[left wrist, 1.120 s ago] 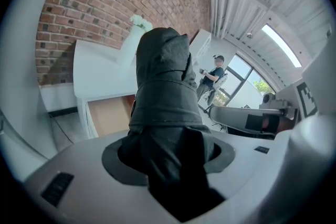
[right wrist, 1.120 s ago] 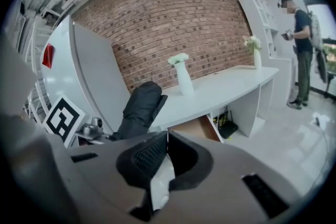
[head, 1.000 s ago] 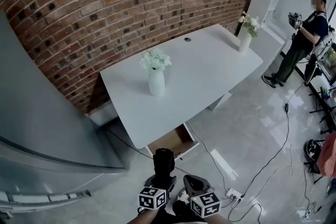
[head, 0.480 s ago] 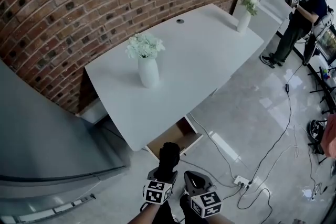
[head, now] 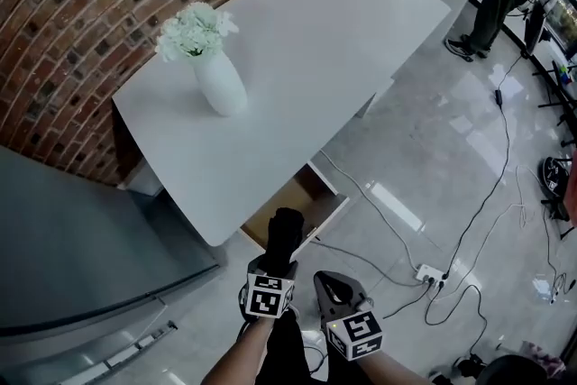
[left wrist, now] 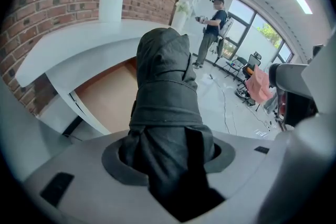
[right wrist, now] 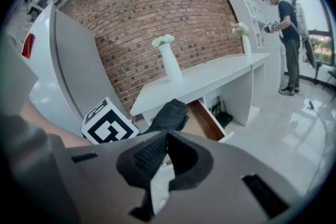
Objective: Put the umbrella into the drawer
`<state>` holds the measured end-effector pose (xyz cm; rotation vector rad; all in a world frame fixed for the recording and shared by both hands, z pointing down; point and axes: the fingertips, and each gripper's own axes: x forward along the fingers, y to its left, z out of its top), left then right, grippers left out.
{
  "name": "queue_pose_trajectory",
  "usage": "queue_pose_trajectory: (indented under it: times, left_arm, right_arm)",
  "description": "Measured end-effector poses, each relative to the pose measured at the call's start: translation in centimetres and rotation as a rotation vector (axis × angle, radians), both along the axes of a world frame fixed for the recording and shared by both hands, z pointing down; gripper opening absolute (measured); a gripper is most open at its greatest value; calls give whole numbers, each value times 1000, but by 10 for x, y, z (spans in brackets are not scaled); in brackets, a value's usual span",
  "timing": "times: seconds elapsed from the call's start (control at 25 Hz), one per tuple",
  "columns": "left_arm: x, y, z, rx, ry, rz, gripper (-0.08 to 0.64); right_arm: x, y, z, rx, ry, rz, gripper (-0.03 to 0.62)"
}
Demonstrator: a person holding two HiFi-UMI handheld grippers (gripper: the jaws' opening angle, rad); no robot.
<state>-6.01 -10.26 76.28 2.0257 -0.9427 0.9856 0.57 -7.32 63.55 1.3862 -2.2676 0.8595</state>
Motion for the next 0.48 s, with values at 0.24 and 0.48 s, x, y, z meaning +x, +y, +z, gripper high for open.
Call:
queue_pose_trajectory:
  times: [0.24, 0.48]
  left_arm:
    - [-1, -15, 22, 14, -98, 38, 239]
    - [-3, -31, 41, -47, -103, -14, 239]
  right_arm:
    - [5, 2, 30, -19, -42, 6, 17]
    - [8, 8, 53, -51, -57, 16, 17]
